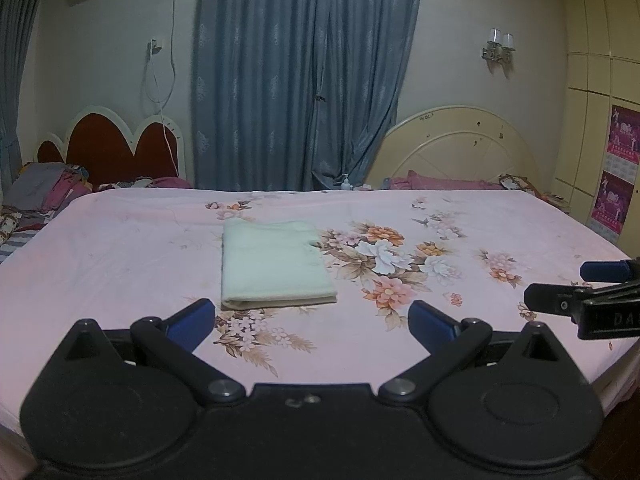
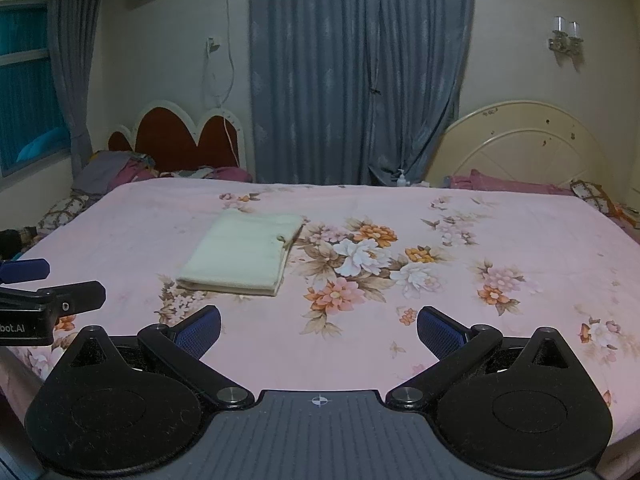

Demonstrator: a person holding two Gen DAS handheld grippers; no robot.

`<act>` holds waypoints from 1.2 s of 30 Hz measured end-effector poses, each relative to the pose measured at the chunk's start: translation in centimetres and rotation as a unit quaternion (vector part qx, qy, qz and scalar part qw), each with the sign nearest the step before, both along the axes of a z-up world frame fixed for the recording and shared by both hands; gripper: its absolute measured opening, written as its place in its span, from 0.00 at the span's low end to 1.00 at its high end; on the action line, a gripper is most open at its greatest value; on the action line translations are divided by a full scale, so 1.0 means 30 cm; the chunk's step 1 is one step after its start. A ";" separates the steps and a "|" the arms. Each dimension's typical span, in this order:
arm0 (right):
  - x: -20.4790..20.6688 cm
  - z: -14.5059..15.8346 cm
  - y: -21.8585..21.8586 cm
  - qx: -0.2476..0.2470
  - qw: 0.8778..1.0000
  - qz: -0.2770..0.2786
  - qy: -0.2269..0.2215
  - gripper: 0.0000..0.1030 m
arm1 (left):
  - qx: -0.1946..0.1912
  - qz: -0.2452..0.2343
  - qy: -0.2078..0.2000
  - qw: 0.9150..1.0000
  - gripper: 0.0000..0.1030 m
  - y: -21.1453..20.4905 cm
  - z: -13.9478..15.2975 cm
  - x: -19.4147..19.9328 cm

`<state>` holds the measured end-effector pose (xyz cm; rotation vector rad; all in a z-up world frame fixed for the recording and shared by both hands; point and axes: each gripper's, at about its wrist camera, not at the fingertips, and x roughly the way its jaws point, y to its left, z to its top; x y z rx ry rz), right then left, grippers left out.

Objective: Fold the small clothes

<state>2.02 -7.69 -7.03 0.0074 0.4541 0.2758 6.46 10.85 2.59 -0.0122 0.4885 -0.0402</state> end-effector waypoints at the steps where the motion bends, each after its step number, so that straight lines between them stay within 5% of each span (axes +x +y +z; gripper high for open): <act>1: 0.000 0.000 0.000 0.000 1.000 0.000 0.000 1.00 | 0.000 0.000 0.000 1.000 0.99 0.000 0.000 0.000; 36: 0.005 -0.001 -0.023 -0.002 1.000 0.004 -0.002 1.00 | 0.005 -0.007 0.000 1.000 0.99 0.017 -0.007 0.011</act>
